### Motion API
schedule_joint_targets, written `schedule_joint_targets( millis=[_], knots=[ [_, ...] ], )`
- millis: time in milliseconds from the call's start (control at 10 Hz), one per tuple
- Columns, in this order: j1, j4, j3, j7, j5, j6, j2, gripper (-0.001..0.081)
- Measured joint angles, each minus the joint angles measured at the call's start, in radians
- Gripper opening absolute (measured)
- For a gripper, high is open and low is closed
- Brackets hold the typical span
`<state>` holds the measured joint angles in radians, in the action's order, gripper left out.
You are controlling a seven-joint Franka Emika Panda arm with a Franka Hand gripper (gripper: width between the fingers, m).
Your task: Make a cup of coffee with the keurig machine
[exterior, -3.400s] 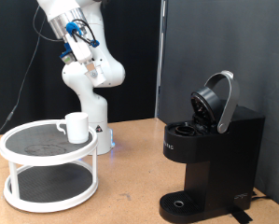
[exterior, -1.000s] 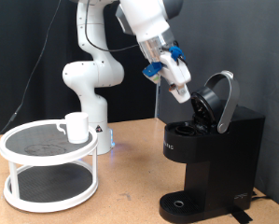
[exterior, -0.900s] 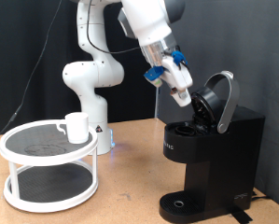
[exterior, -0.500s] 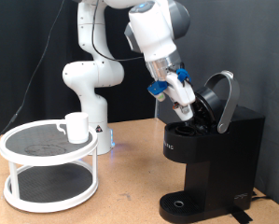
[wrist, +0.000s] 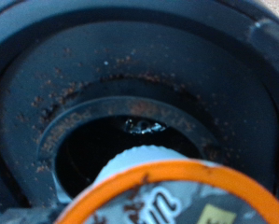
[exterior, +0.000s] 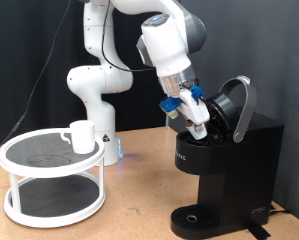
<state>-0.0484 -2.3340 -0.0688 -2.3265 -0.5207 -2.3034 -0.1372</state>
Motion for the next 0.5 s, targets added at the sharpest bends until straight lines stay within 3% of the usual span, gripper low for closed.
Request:
schedule_joint_targets(
  millis=[300,400,500],
  knots=[
    [0.001,-0.001,0.001,0.0,0.0,-0.002,0.006,0.0368],
    [0.001,-0.001,0.001,0.0,0.0,-0.002,0.007,0.0444],
    [0.001,-0.002,0.002,0.0,0.0,-0.002,0.008,0.0627]
  ],
)
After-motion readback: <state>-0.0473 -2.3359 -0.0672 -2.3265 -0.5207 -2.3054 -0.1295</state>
